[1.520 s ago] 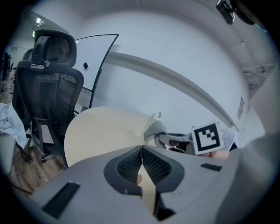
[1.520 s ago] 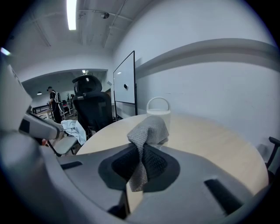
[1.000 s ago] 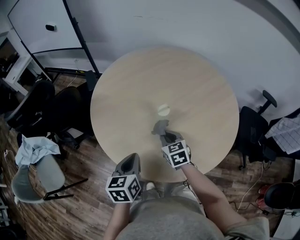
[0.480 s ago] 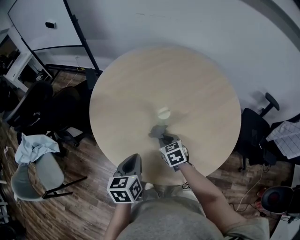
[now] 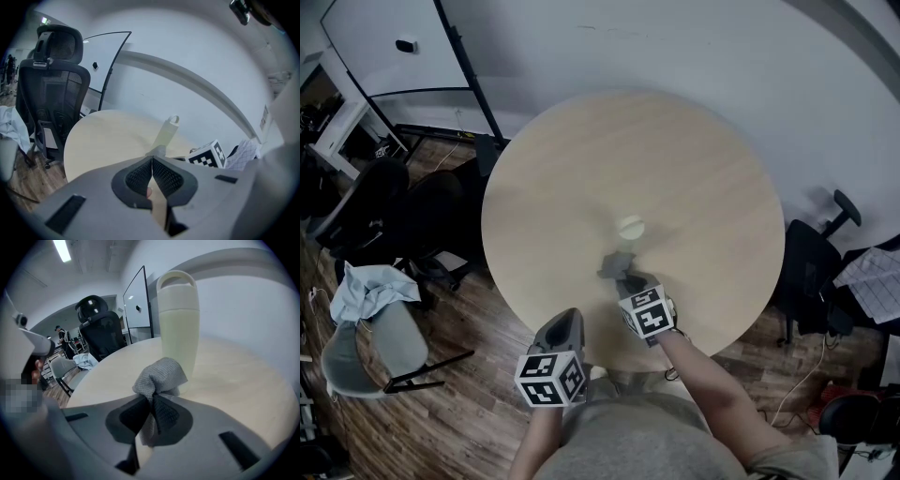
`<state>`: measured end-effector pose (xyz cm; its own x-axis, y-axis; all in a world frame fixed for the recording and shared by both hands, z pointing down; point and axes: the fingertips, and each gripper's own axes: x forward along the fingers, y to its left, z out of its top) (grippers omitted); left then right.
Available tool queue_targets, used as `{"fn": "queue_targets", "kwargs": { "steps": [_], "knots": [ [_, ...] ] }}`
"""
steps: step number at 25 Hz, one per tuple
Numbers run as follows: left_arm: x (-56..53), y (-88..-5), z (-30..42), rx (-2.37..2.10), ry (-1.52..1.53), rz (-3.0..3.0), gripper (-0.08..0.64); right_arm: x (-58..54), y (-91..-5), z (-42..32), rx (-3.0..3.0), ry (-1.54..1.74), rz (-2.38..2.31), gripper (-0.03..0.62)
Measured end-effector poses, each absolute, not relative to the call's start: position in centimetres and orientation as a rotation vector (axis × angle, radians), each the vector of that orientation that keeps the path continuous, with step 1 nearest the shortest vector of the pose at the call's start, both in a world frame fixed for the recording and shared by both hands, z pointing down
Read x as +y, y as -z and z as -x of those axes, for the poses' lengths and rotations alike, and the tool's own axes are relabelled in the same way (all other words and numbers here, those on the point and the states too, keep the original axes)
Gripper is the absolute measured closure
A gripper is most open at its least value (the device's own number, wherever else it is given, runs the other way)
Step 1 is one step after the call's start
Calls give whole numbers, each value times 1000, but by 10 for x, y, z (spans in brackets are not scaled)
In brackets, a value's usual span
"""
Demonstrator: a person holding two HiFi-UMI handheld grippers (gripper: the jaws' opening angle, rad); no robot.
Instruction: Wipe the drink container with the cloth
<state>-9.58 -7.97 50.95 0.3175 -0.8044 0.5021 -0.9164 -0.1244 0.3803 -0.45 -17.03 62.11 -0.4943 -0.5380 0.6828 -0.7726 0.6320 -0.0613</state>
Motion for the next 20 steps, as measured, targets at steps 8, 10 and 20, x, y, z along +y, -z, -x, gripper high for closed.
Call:
{"fn": "queue_targets", "kwargs": {
  "steps": [8,10,20],
  "knots": [
    [-76,-509,102,-1526,-218,-1952,557,-145,-584,37,-2357,-437,-965,583],
    [-75,-509,103,-1525,-213,-1953,557,-147,-573,45,-2387,-423,-968,583],
    [-69,-506,104,-1517,-205,-1962,557,-183,-523,65,-2458,-381,-1123,583]
  ]
}}
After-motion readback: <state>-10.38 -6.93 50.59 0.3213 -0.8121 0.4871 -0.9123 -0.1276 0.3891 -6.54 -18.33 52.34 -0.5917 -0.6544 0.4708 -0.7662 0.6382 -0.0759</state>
